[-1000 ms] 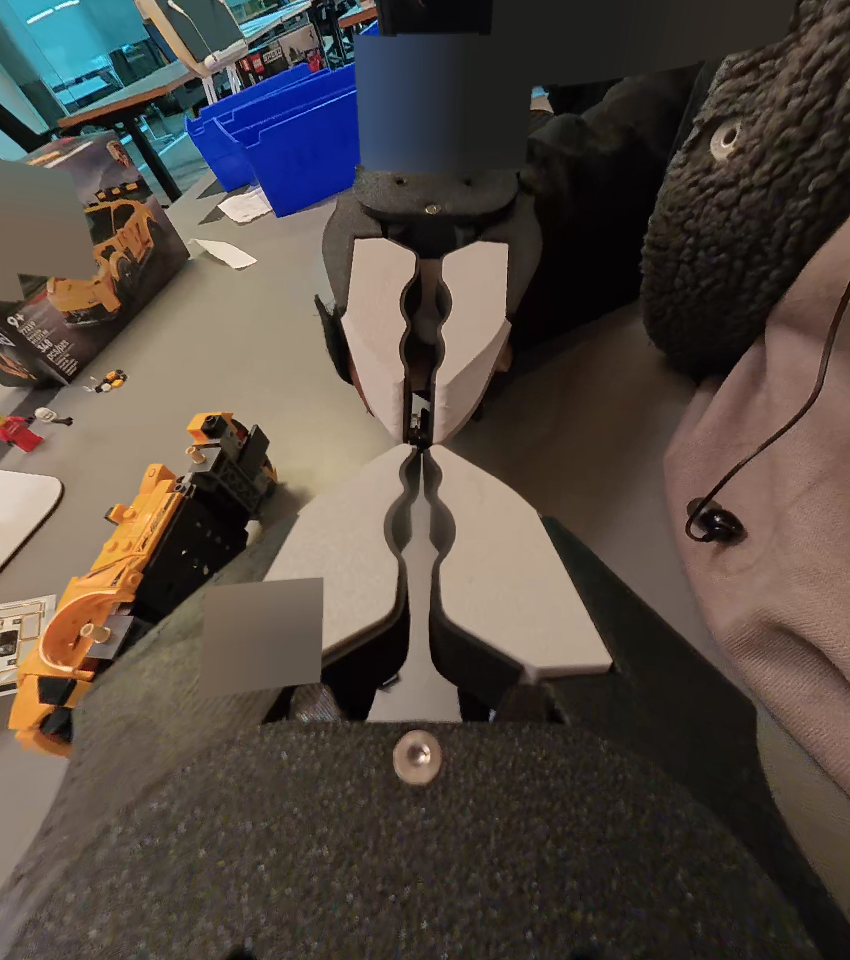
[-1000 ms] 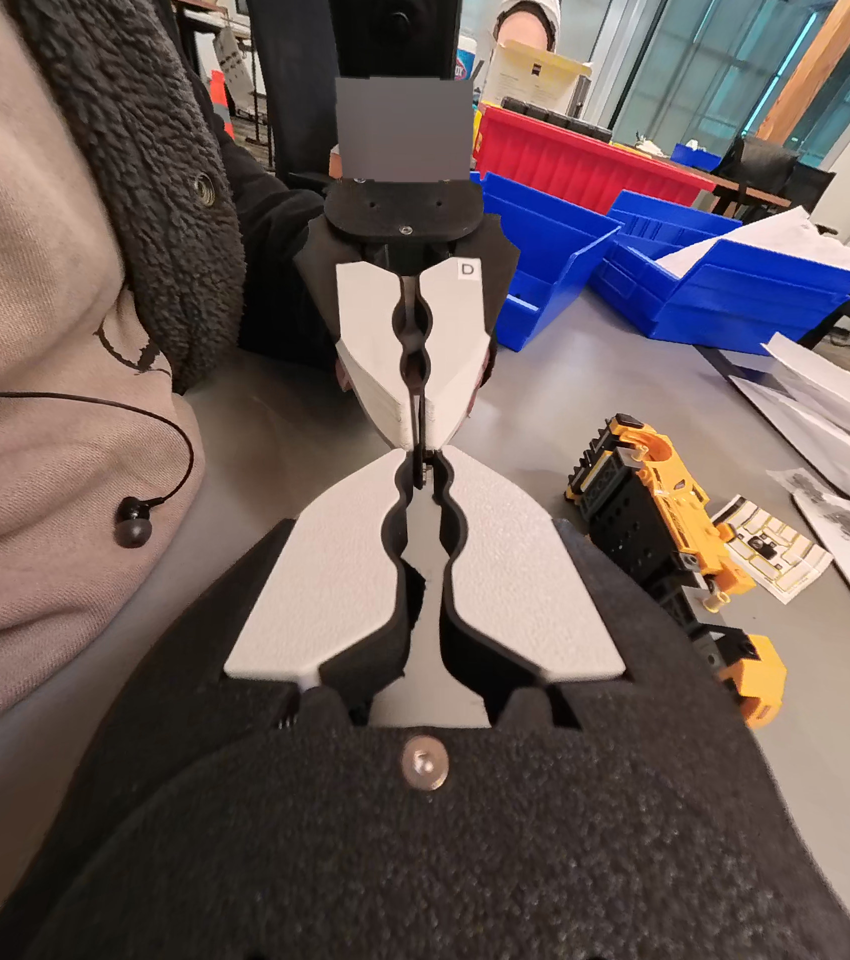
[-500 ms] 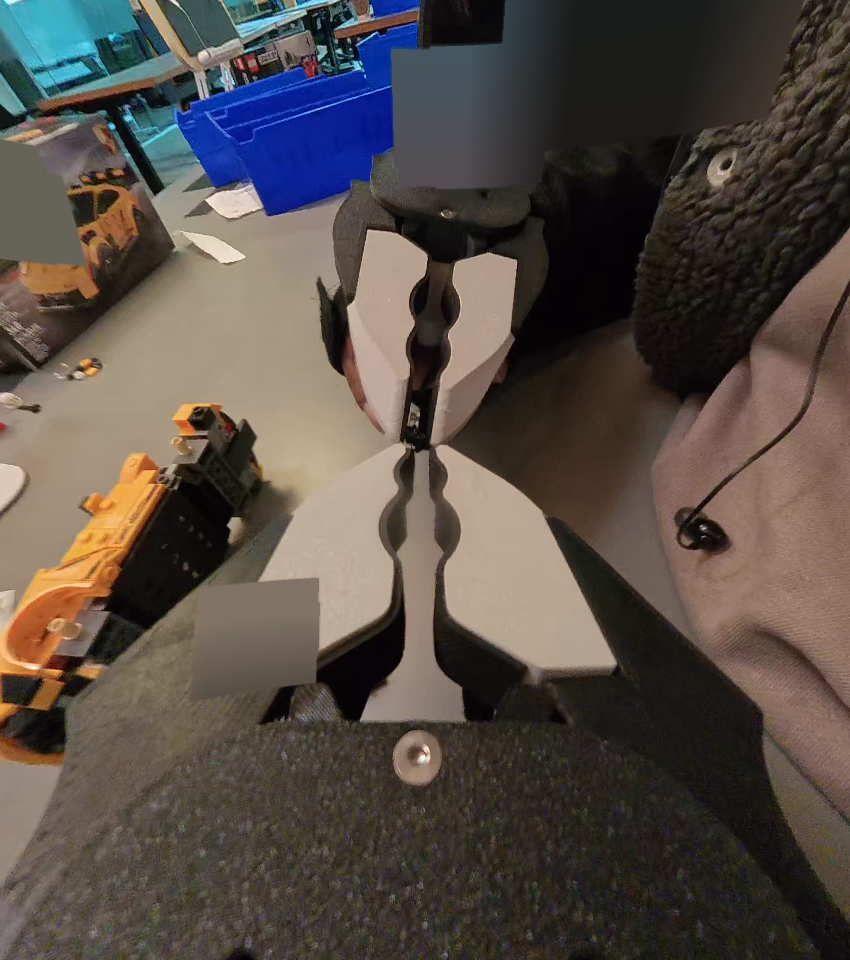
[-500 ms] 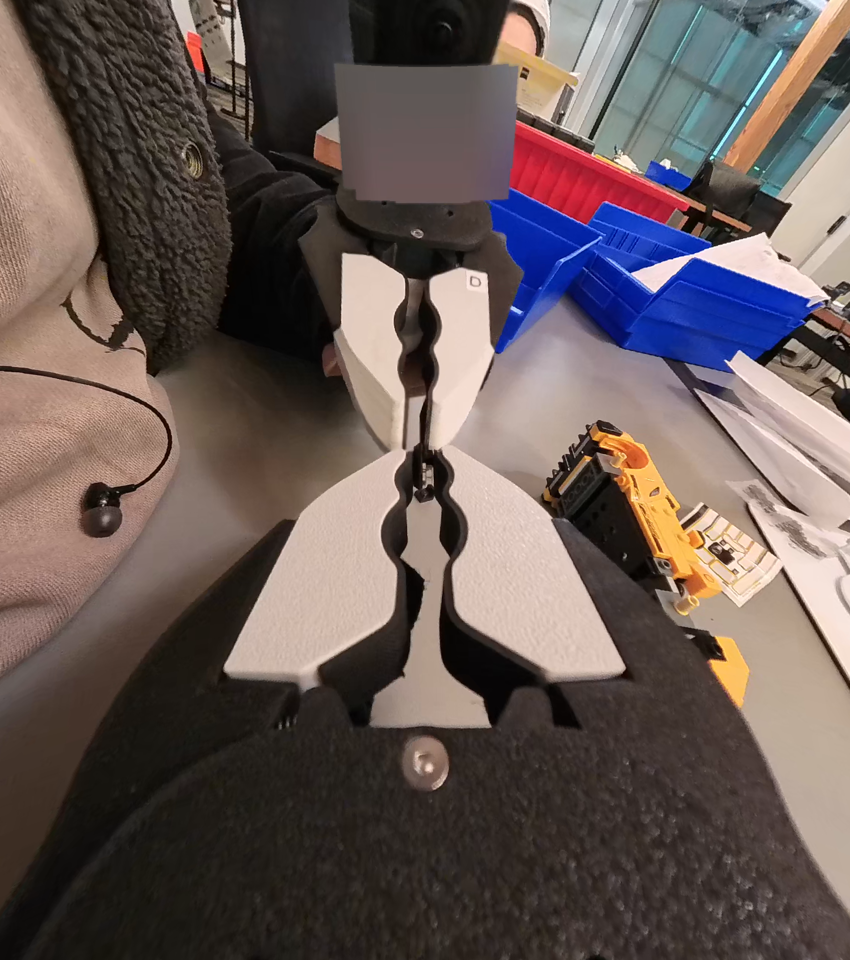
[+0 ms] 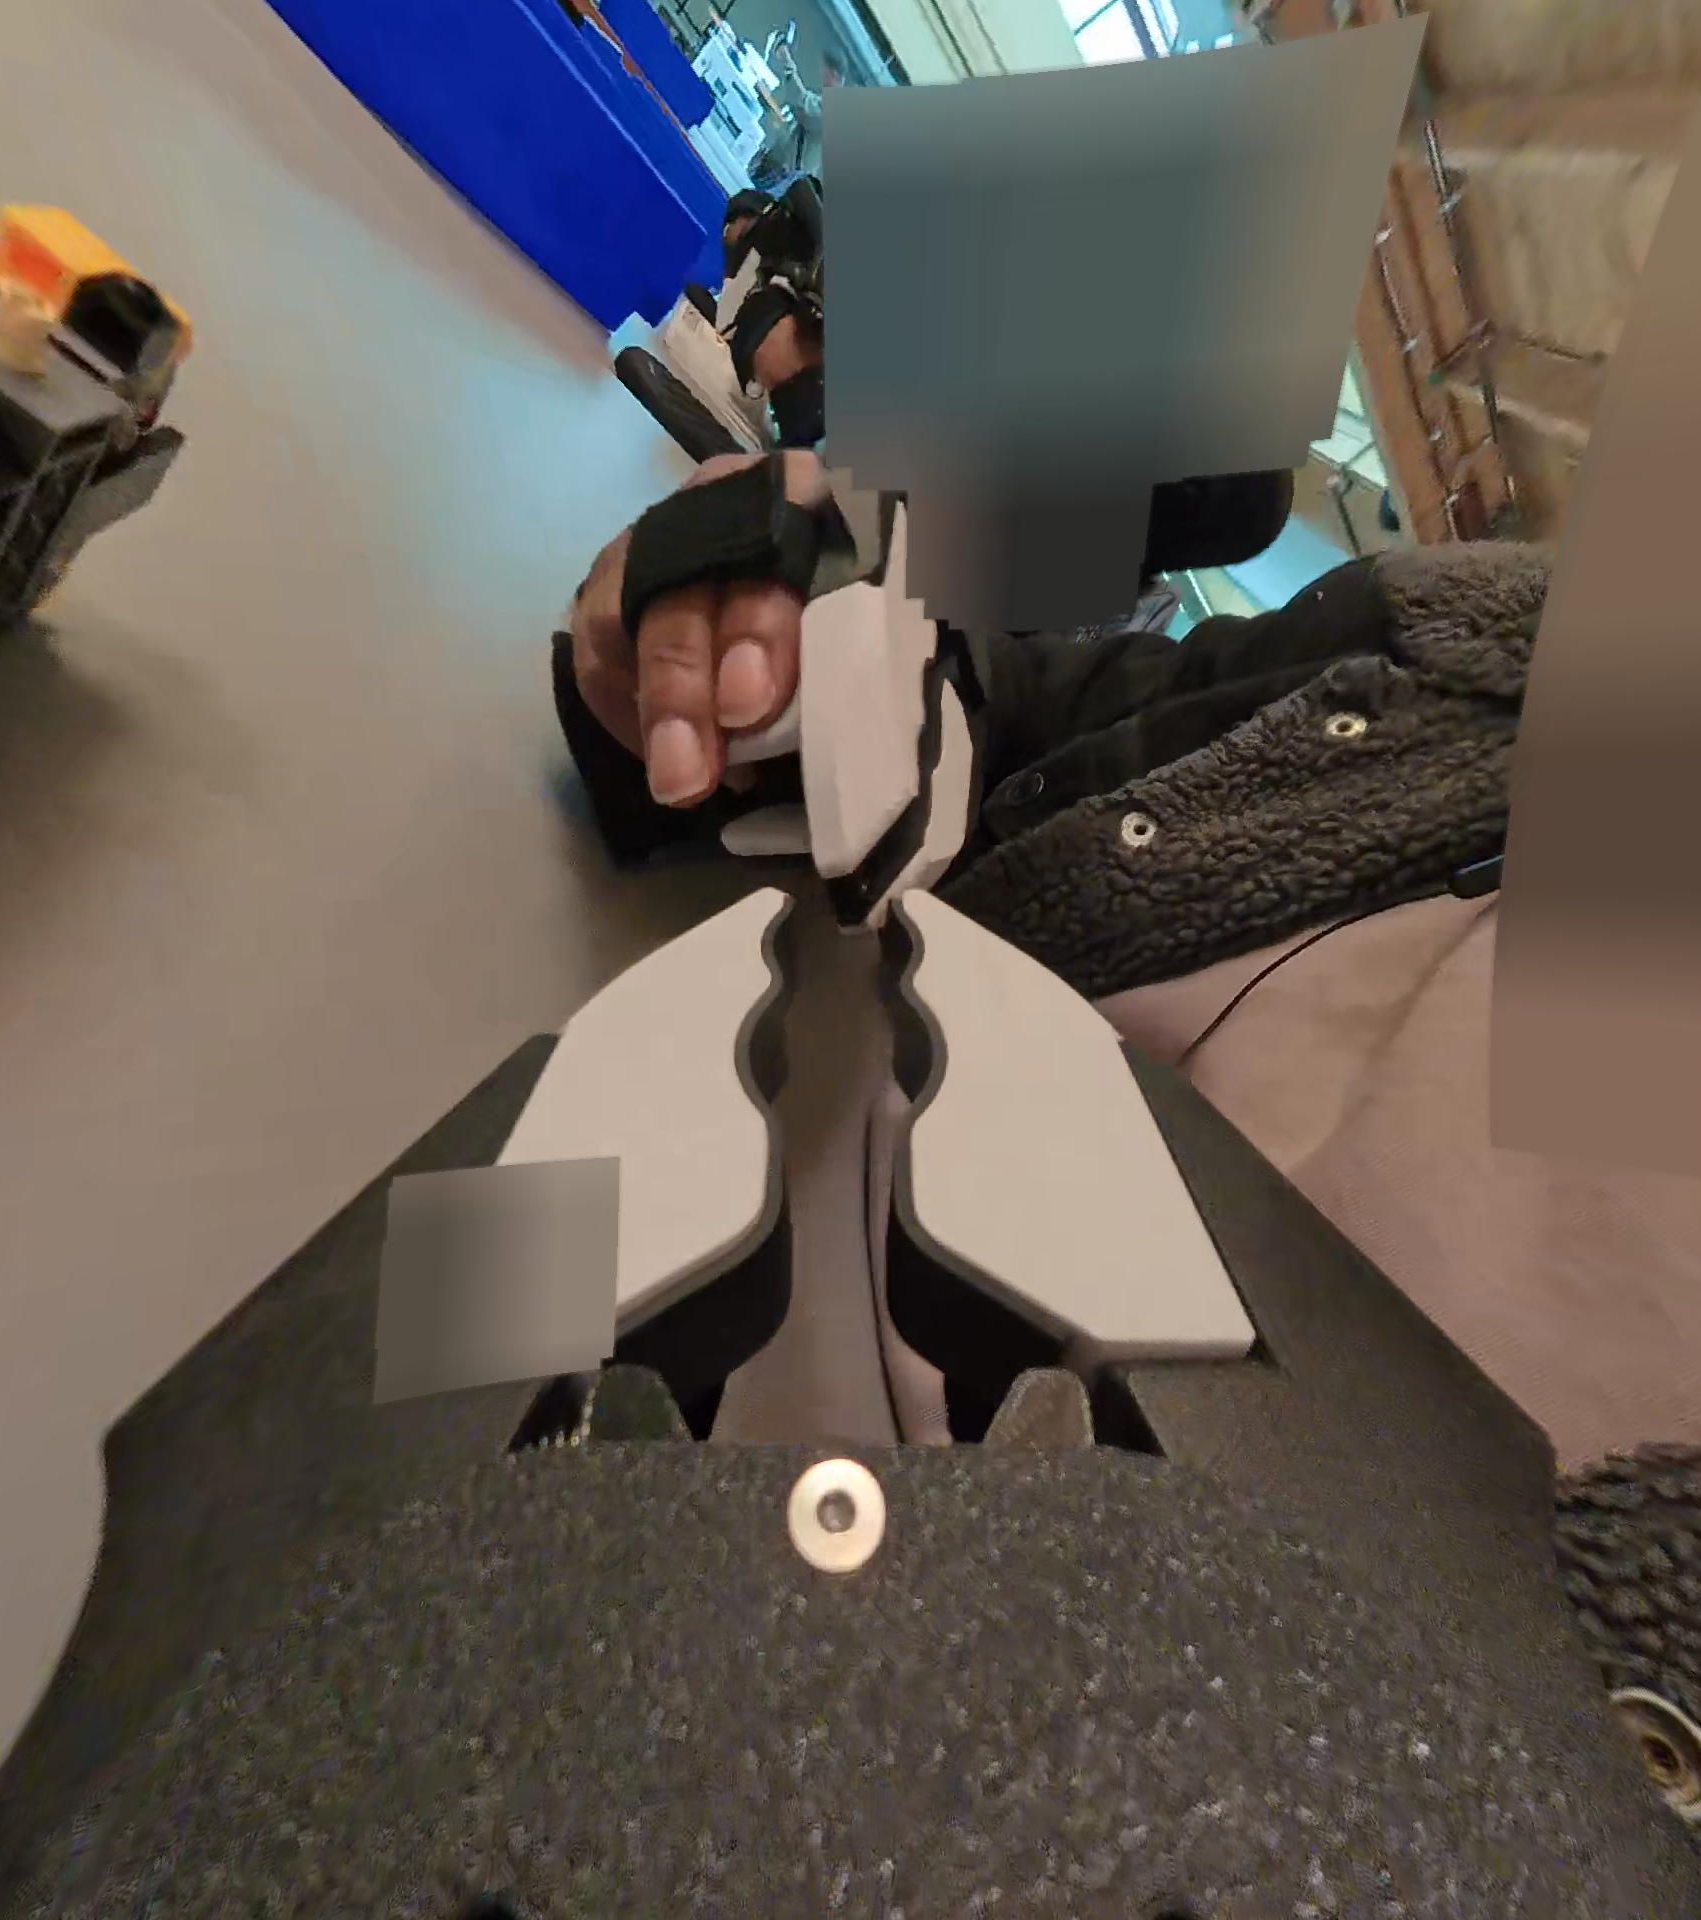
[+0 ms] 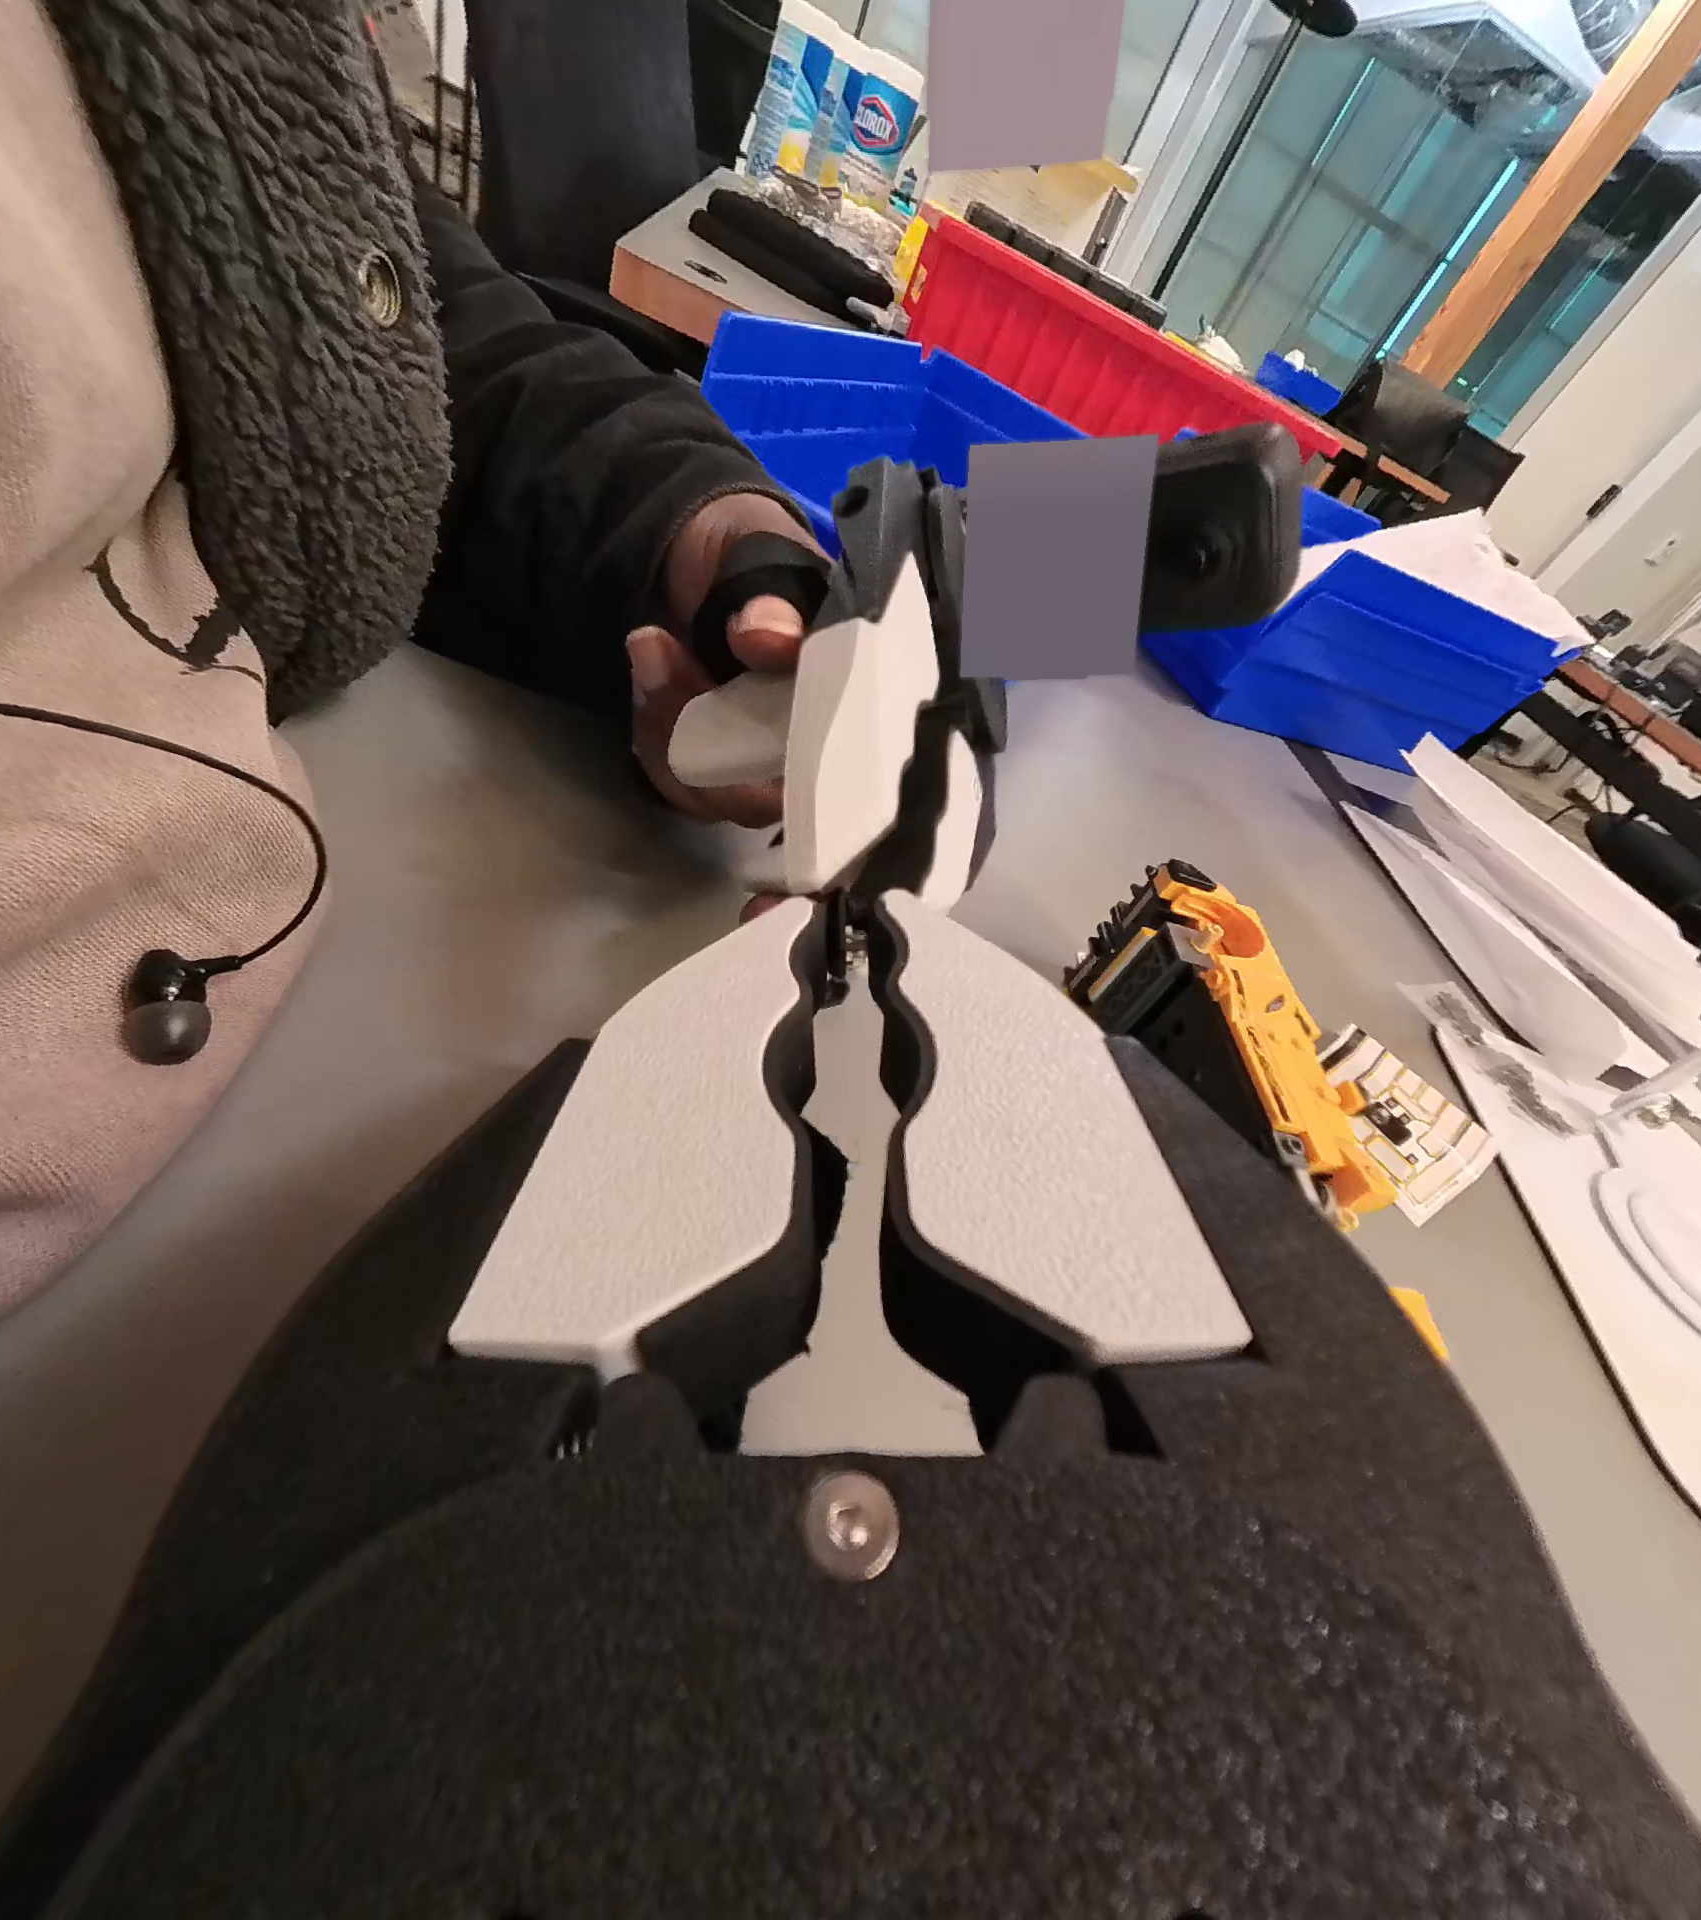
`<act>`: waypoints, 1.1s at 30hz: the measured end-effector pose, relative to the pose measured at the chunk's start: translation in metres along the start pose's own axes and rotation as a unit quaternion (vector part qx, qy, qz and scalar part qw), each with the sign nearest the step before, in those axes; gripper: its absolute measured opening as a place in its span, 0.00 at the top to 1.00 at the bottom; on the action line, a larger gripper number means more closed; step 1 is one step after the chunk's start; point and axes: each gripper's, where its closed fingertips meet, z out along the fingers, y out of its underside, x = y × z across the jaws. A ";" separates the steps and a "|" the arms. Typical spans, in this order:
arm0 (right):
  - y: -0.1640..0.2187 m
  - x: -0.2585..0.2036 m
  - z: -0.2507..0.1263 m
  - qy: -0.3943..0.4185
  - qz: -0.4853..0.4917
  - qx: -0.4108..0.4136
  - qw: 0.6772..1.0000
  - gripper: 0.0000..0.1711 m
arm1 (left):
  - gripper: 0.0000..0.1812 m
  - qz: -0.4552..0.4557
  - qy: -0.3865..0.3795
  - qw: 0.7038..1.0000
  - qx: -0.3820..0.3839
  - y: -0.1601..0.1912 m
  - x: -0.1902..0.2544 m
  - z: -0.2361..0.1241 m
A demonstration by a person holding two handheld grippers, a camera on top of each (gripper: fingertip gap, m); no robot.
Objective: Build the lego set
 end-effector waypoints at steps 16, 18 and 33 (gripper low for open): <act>0.006 0.007 0.002 0.028 -0.028 -0.017 0.999 0.94 | 0.96 -0.032 0.018 0.999 0.018 -0.006 -0.002 -0.004; 0.006 0.006 0.002 0.026 -0.032 -0.020 0.999 0.94 | 0.96 -0.032 0.019 0.999 0.017 -0.006 -0.002 -0.004; -0.003 0.005 -0.003 -0.010 0.047 0.002 0.999 0.96 | 0.93 0.193 -0.071 0.979 0.000 -0.008 0.003 -0.006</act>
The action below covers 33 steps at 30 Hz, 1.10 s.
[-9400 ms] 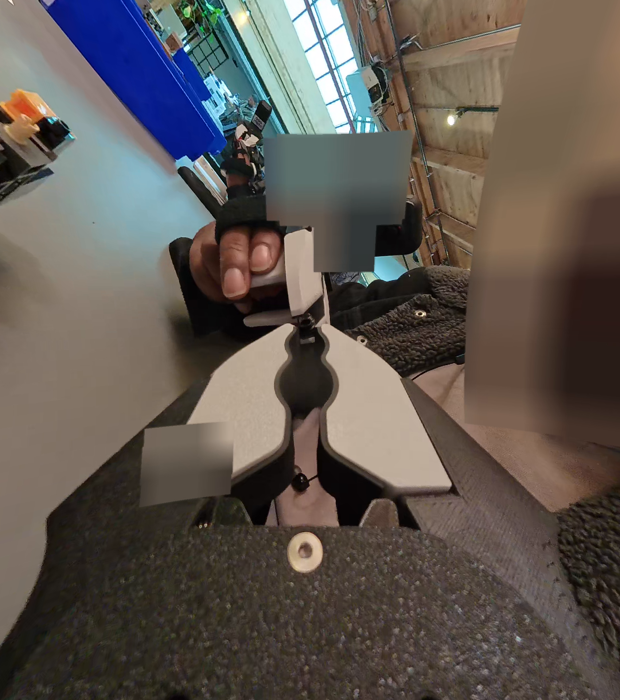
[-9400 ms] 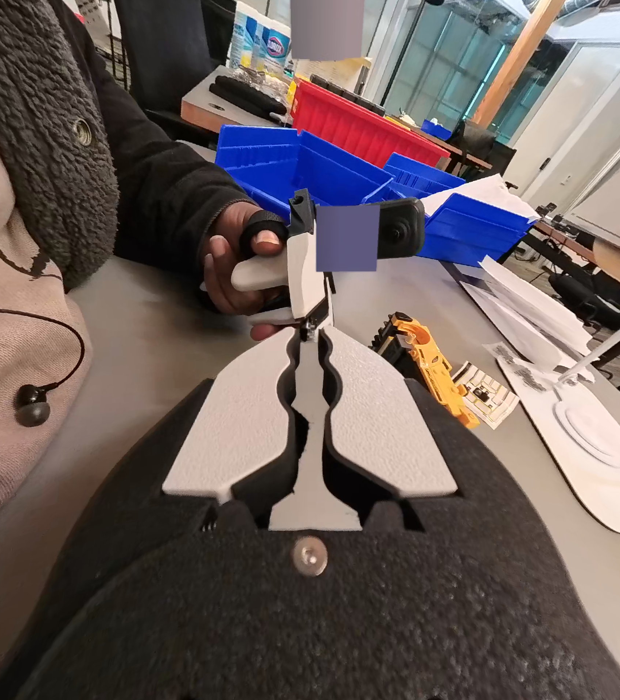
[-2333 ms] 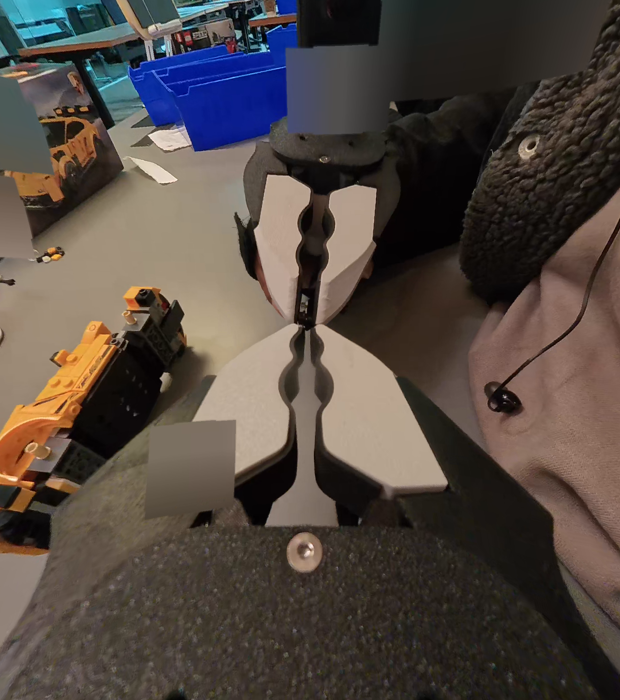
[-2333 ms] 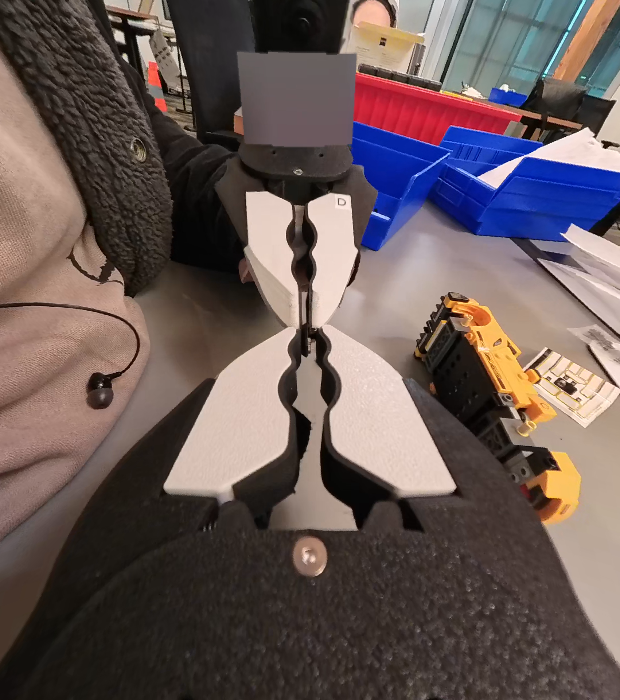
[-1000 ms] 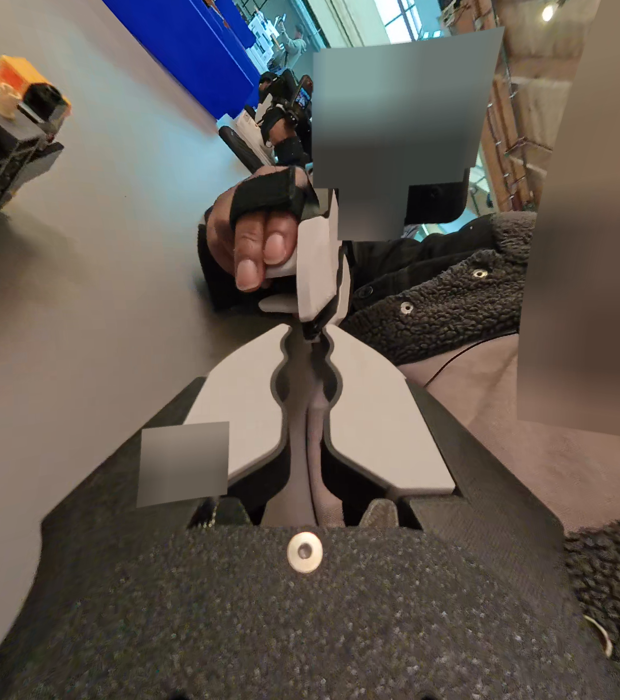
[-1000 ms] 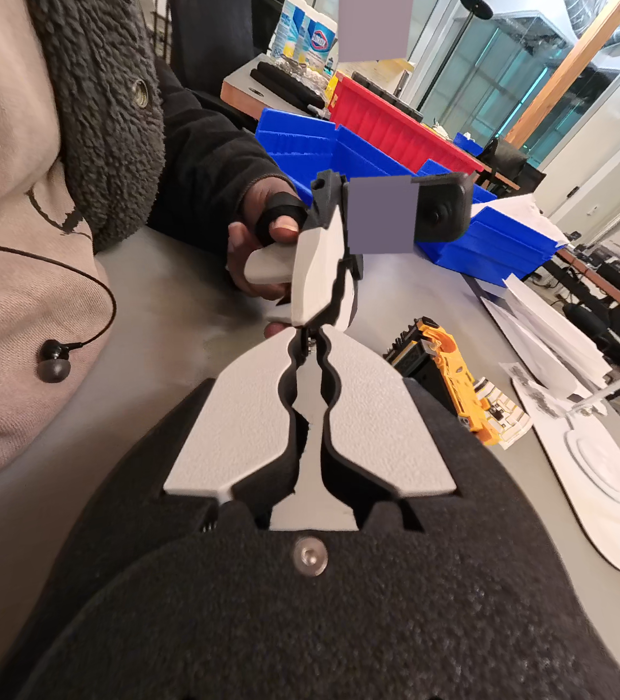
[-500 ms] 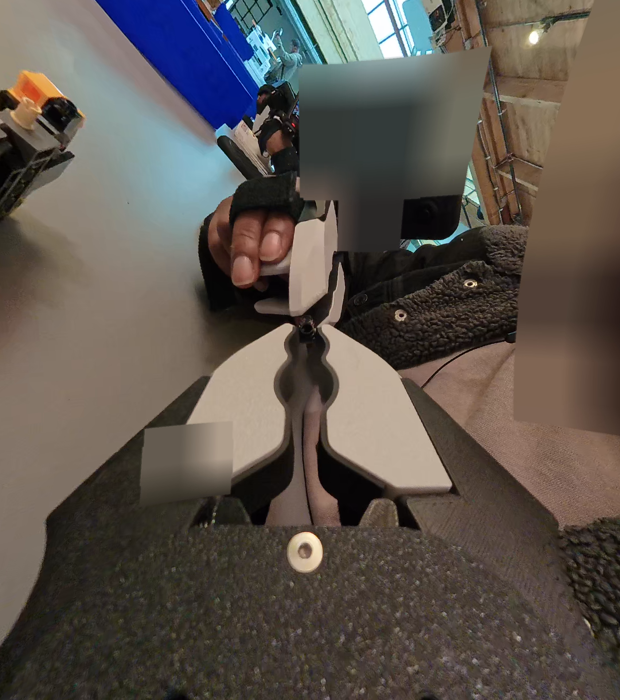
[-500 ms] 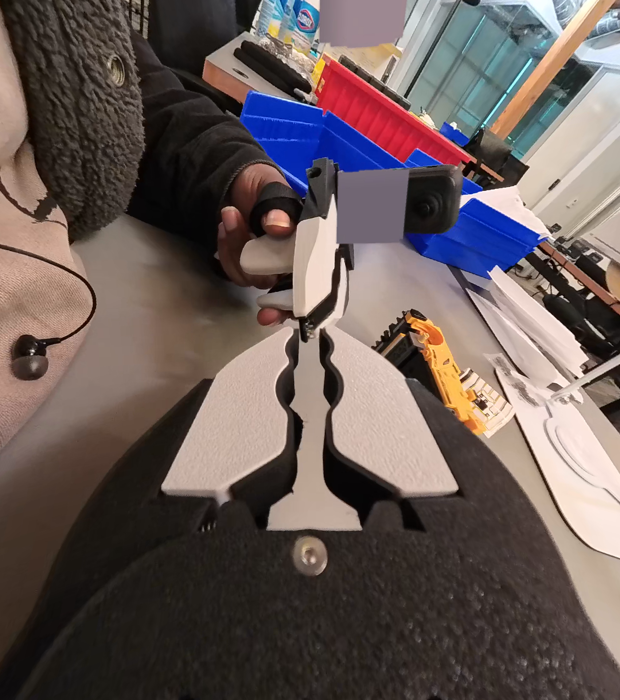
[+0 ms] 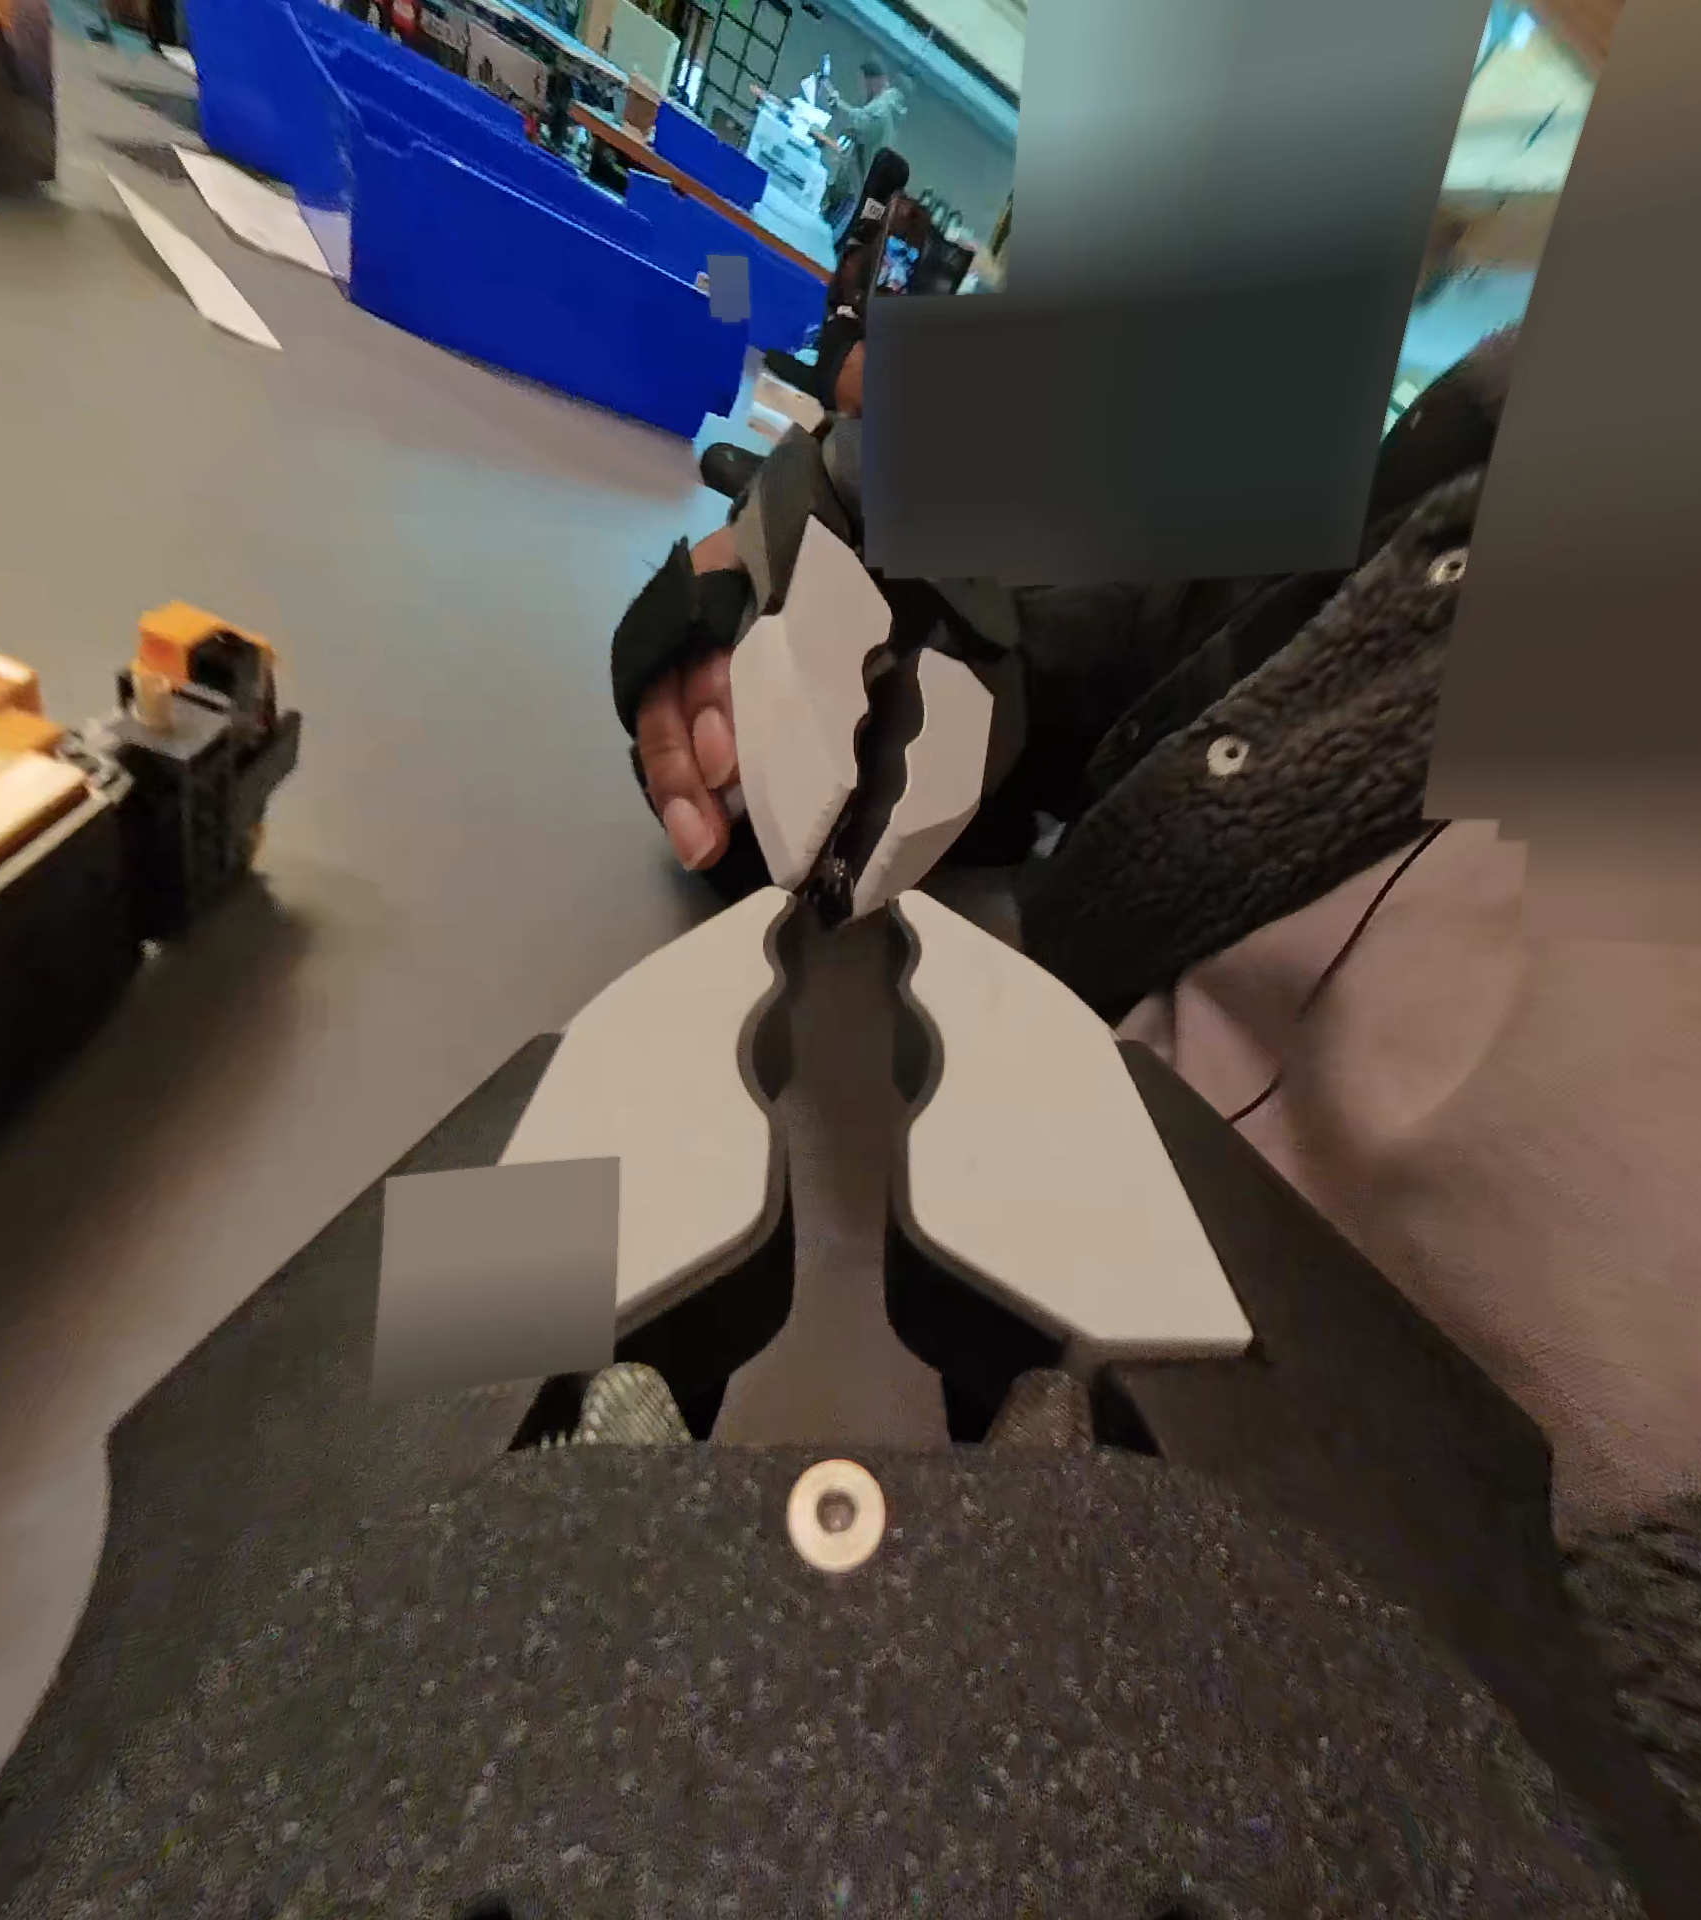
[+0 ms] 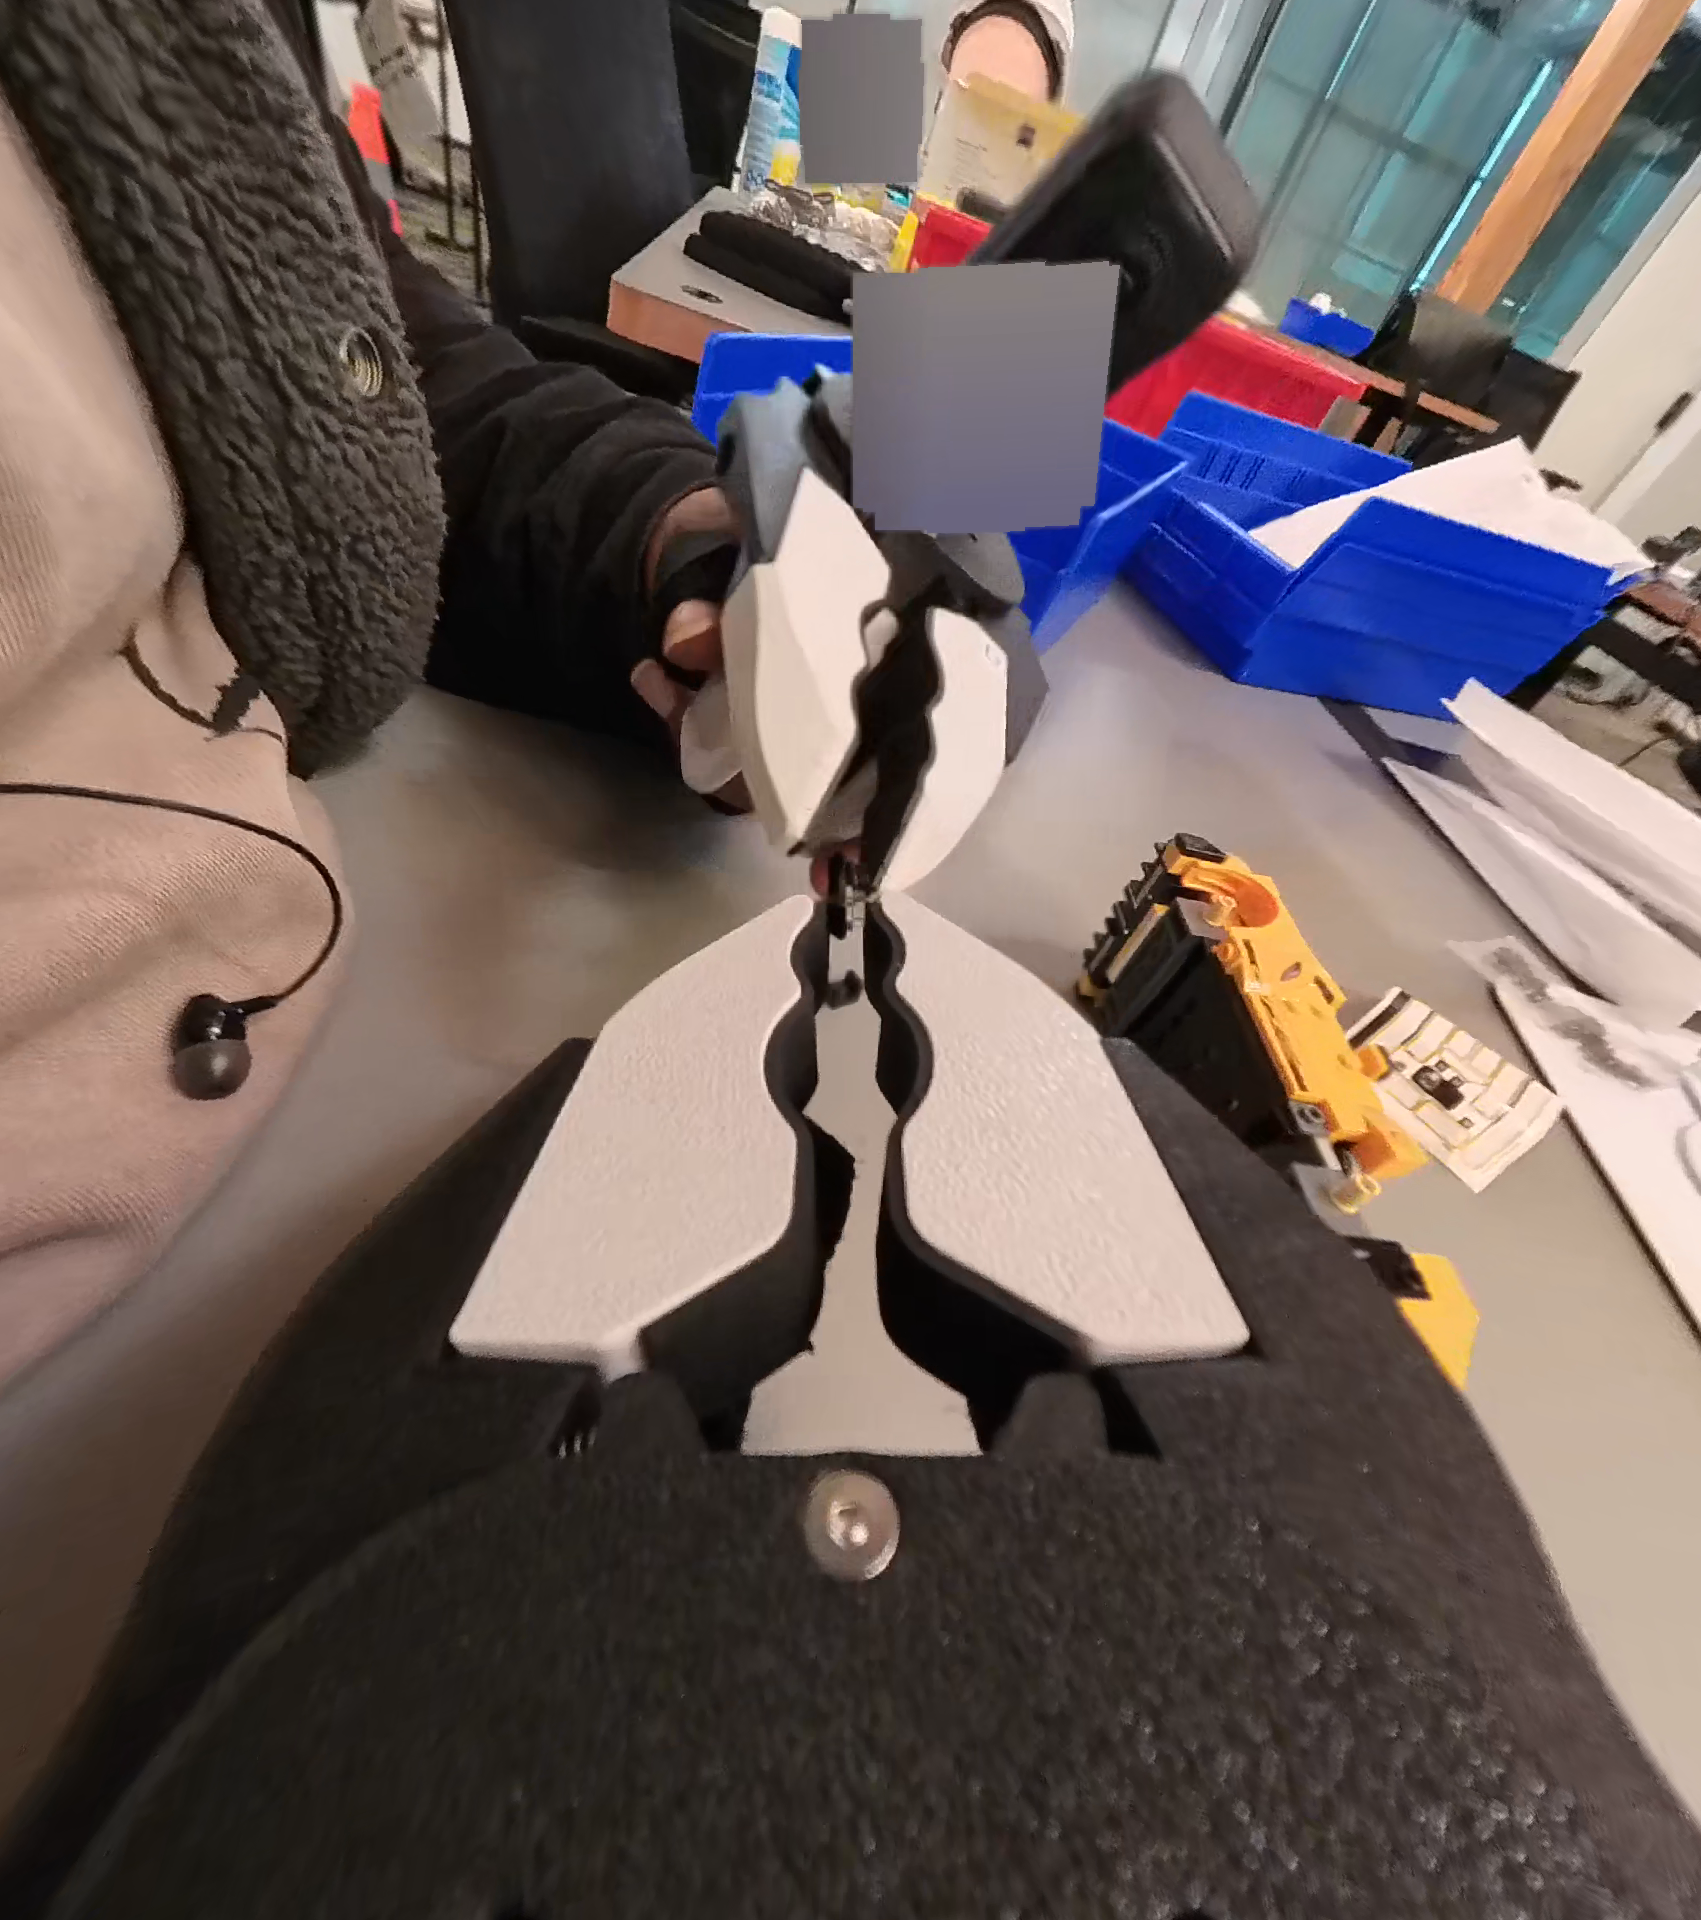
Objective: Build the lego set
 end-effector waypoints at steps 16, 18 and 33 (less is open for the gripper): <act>-0.004 -0.026 -0.008 -0.054 0.020 0.015 0.998 0.96 | 0.97 0.292 -0.114 0.946 -0.085 0.013 0.006 0.003; -0.004 -0.030 -0.008 -0.060 0.014 0.012 0.998 0.96 | 0.97 0.305 -0.115 0.940 -0.097 0.016 0.008 0.003; 0.007 -0.043 -0.006 -0.099 0.025 -0.023 0.994 0.97 | 0.96 0.355 -0.113 0.917 -0.145 0.032 0.010 0.005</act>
